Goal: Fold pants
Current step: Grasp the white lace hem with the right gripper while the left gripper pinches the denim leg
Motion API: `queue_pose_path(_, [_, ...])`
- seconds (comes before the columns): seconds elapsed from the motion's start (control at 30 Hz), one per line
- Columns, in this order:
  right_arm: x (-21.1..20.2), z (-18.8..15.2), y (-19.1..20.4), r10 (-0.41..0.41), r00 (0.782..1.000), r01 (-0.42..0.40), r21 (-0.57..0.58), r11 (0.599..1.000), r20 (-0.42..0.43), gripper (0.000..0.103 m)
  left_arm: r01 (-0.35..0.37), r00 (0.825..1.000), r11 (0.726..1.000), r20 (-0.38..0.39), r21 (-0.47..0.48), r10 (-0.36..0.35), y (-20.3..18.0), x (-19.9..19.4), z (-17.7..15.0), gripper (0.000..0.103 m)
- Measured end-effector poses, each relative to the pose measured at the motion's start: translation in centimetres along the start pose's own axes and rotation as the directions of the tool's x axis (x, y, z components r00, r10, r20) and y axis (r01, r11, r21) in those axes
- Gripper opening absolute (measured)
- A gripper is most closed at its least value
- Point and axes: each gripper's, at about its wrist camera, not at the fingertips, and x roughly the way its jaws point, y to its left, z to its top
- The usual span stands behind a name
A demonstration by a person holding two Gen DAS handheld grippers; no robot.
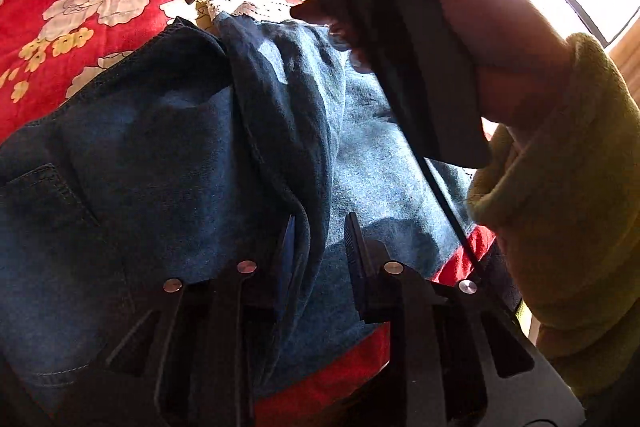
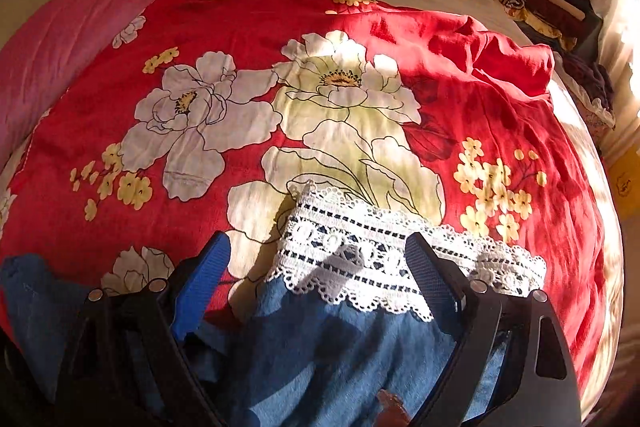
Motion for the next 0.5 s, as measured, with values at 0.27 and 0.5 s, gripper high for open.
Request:
queue_pose_path(0.27, [2.1, -0.4, -2.8, 0.021, 1.0, -0.02, 0.079, 0.997, -0.005, 0.029, -0.012, 1.0, 1.0, 0.012, 0.005, 0.012, 0.6, -0.3, 0.1, 0.02])
queue_pose_path(0.5, [-4.8, -3.6, -9.2, 0.082, 0.987, -0.116, 0.266, 0.957, 0.136, 0.017, -0.041, 0.998, 0.999, 0.04, 0.009, 0.04, 0.5, -0.6, -0.2, 0.026])
